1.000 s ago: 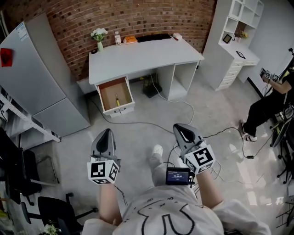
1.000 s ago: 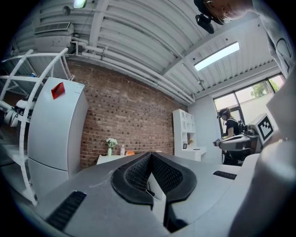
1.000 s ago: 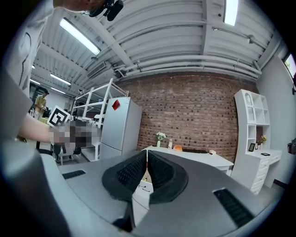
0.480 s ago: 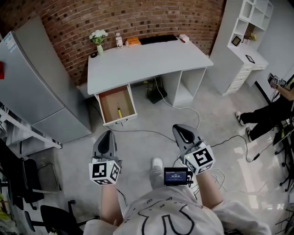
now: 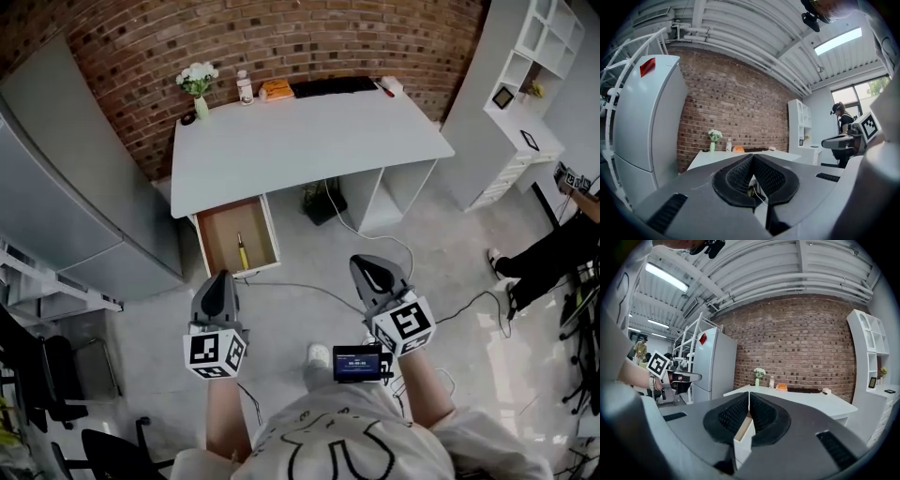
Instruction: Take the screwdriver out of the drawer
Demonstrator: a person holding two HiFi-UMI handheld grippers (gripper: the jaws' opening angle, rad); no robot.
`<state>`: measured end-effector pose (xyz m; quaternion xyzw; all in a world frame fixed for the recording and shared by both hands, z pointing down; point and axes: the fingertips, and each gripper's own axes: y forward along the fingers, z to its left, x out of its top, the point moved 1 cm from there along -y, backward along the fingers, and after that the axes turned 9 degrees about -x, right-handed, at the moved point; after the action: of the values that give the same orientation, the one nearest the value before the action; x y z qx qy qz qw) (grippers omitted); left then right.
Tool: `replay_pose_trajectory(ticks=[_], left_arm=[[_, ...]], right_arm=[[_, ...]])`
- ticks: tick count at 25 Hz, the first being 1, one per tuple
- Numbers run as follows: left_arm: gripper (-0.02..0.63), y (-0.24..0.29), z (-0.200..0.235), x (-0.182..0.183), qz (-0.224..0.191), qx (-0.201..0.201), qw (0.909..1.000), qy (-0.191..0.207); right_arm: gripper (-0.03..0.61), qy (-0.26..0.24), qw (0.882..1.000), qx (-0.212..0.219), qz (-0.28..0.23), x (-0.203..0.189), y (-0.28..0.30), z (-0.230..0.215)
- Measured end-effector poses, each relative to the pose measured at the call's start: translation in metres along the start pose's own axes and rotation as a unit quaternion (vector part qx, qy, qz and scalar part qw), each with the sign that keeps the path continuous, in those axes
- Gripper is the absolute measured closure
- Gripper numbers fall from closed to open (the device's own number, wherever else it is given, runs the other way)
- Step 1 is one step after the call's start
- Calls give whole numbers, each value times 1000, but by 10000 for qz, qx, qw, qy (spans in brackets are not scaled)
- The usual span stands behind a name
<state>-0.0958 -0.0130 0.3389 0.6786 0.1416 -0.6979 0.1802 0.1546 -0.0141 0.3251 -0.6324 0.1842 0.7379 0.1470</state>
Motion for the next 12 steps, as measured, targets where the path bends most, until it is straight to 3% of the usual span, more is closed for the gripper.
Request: replay_pose_trajectory(ticks=[12], left_arm=[[603, 56, 44, -23, 324, 343, 9987, -187]], right_arm=[[558, -23, 9989, 411, 223, -14, 86, -25]])
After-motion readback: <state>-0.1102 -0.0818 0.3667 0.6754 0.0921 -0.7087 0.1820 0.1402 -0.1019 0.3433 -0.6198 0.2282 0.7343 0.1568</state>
